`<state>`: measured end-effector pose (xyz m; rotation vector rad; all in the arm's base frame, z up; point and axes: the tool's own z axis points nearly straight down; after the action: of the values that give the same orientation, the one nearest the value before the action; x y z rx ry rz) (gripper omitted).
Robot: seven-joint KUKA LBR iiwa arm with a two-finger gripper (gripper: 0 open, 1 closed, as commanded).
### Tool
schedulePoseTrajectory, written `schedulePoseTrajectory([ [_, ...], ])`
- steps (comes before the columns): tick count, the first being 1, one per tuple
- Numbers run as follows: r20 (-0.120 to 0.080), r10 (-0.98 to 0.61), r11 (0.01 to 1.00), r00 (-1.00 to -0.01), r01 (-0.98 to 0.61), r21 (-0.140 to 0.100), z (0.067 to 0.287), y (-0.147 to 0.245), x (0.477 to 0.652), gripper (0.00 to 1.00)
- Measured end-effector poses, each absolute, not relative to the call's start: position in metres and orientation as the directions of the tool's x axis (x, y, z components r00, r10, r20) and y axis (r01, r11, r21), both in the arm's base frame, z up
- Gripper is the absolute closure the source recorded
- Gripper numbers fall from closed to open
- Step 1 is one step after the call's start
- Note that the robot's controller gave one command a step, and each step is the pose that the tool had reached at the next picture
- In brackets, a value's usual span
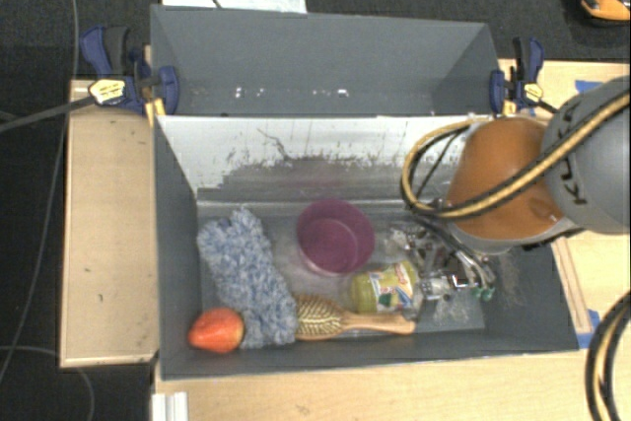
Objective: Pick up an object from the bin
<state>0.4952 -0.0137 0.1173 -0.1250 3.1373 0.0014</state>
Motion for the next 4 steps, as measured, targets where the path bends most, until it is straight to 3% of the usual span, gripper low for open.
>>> schedulePoseTrajectory([
  [1,-0.015,-0.096,0.995,-0.995,-0.096,-0.004,0.117,-0.107,0.546,0.00],
  [2,-0.002,0.020,1.000,-1.000,0.020,0.004,0.133,-0.027,0.487,0.00],
  [3,-0.020,0.153,0.988,-0.988,0.153,-0.002,0.071,-0.099,0.563,0.00],
  [4,-0.009,-0.026,1.000,-1.000,-0.026,0.004,0.070,-0.011,0.481,1.00],
])
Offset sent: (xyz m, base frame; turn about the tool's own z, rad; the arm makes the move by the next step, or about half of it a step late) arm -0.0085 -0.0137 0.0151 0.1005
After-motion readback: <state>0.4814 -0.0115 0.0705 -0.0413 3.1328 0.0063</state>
